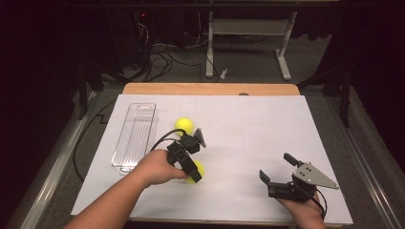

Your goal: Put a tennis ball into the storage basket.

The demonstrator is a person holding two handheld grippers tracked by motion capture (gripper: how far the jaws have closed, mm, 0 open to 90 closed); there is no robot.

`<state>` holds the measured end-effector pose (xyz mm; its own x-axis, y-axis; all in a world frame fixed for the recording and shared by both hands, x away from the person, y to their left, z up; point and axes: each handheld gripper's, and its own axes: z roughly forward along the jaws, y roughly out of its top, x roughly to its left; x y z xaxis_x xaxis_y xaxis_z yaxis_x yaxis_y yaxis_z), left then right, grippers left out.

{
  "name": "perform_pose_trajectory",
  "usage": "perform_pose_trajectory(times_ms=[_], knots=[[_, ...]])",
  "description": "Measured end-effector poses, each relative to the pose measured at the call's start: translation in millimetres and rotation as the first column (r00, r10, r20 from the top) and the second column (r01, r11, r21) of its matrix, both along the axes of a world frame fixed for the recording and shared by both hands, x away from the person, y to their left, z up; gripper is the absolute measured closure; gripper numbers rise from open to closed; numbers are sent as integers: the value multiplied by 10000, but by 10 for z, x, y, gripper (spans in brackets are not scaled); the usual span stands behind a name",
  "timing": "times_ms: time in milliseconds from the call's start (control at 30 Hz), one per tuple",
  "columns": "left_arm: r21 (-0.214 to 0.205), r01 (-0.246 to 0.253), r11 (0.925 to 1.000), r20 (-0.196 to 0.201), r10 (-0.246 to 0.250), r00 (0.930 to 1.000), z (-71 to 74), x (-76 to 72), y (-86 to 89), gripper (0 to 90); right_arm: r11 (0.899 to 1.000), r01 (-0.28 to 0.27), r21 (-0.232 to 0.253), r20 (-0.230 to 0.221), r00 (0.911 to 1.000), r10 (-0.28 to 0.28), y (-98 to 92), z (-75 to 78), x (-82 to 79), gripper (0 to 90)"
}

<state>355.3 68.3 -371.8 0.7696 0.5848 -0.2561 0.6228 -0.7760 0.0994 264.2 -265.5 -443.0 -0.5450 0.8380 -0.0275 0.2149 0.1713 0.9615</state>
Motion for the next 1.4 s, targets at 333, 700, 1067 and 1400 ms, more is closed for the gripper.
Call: perform_pose_trajectory(times_ms=[333, 700, 1067, 1400], knots=[[52, -130, 9999, 35, 130, 9999, 111, 12, 146, 269, 10000, -14, -15, 1, 10000, 14, 4, -1, -1, 1], [94, -425, 9991, 85, 424, 9991, 205, 41, 300, 269, 10000, -11, -18, 8, 10000, 11, 9, -2, -1, 1], [71, -666, 9978, 45, 665, 9978, 271, 80, 437, 270, 10000, -9, -28, -1, 10000, 9, 12, -4, -1, 1], [-15, -1015, 9948, 83, 1015, 9948, 386, 129, 648, 270, 10000, -14, -31, -11, 10000, 14, 9, -7, 0, 1]])
